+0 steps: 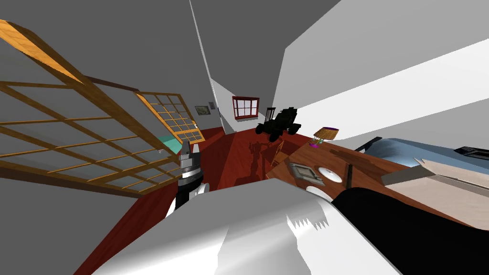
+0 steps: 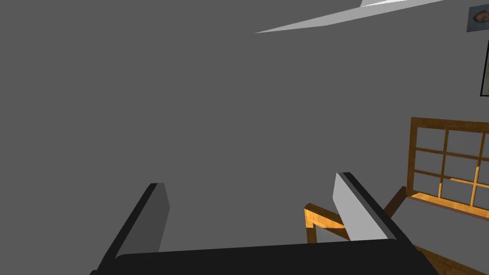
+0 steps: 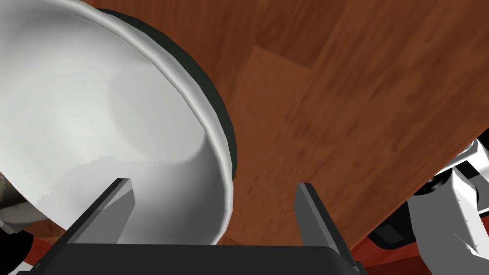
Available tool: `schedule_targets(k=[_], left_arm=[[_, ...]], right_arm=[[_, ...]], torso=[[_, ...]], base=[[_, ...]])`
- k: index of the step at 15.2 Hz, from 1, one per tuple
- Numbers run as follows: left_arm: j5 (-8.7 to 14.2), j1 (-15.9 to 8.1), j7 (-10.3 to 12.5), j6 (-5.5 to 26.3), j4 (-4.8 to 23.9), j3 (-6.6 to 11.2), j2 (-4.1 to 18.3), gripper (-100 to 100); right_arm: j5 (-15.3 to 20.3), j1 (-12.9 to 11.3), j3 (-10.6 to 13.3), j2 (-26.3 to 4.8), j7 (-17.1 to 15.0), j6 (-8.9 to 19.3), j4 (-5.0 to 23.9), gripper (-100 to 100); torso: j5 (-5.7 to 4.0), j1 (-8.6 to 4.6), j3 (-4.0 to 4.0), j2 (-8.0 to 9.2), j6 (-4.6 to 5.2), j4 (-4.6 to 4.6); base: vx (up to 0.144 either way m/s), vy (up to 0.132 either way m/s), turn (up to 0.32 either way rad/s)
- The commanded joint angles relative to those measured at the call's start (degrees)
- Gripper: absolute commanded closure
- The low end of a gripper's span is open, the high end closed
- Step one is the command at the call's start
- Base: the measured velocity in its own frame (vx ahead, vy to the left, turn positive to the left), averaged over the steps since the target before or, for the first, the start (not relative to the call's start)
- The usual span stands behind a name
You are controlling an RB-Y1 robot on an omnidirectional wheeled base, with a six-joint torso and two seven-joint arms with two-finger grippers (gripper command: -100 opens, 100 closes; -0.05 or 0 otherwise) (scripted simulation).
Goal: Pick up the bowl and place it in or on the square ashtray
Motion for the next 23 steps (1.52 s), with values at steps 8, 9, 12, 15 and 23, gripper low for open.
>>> schedule_targets(k=[8, 9, 12, 15, 23], left_arm=[[0.0, 0.0, 0.0, 0.0, 0.0, 0.00, 0.0, 0], [0.0, 0.0, 0.0, 0.0, 0.0, 0.00, 0.0, 0], [0.0, 0.0, 0.0, 0.0, 0.0, 0.00, 0.0, 0], [0.0, 0.0, 0.0, 0.0, 0.0, 0.00, 0.0, 0], [0.0, 0.0, 0.0, 0.0, 0.0, 0.00, 0.0, 0]], right_arm=[[1.7, -0.1, 2.2, 4.4, 1.5, -1.0, 5.3, -100], [1.7, -0.3, 2.3, 5.0, 1.7, -1.1, 5.9, -100], [1.8, -0.4, 2.3, 5.5, 1.8, -1.2, 6.2, -100], [1.8, -0.5, 2.3, 5.6, 1.9, -1.3, 6.4, 100], [1.6, 1.8, 1.6, -0.2, 0.1, -0.1, 1.2, 100]], torso=[[-0.04, -0.10, 0.21, 0.36, 0.01, 0.09], [-0.05, -0.12, 0.23, 0.40, 0.02, 0.10], [-0.05, -0.13, 0.26, 0.44, 0.02, 0.11], [-0.03, -0.06, 0.23, 0.38, 0.03, 0.10], [0.09, 0.17, 0.18, 0.30, 0.06, 0.09]], base=[[0.022, -0.004, 0.073], [-0.020, -0.025, 0.089], [-0.016, -0.018, 0.047], [0.000, 0.000, 0.000], [0.013, 0.017, -0.072]])
